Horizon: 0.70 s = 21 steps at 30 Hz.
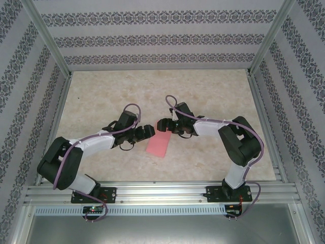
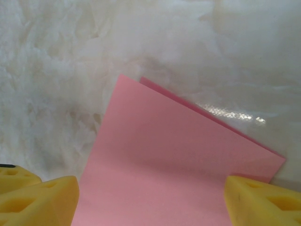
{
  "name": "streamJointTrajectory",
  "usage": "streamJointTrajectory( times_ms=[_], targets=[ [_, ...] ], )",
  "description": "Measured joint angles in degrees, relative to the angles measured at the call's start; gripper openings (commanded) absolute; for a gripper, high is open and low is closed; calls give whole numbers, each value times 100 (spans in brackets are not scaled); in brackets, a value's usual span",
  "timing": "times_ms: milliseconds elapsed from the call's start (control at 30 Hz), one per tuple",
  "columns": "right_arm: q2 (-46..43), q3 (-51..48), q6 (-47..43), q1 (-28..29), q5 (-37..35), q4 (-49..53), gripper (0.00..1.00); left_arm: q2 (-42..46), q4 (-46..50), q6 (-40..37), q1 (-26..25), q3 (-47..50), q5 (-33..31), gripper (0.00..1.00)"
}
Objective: Fold a paper plane with a square sheet of paper (fold left side to right side)
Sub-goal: Third fold the triangle at the center of the table.
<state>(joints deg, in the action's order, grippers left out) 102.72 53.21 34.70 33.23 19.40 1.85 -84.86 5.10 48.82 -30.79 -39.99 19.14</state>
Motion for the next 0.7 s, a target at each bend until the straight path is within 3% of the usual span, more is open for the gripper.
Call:
streamJointTrajectory(
  times_ms=[467, 700],
  targets=[
    [63, 0, -144, -76, 44, -24, 81, -636, -385, 118, -2, -37, 341, 74],
    [94, 0, -142, -114, 136, -87, 81, -824, -496, 214, 2, -87, 415, 64]
  ],
)
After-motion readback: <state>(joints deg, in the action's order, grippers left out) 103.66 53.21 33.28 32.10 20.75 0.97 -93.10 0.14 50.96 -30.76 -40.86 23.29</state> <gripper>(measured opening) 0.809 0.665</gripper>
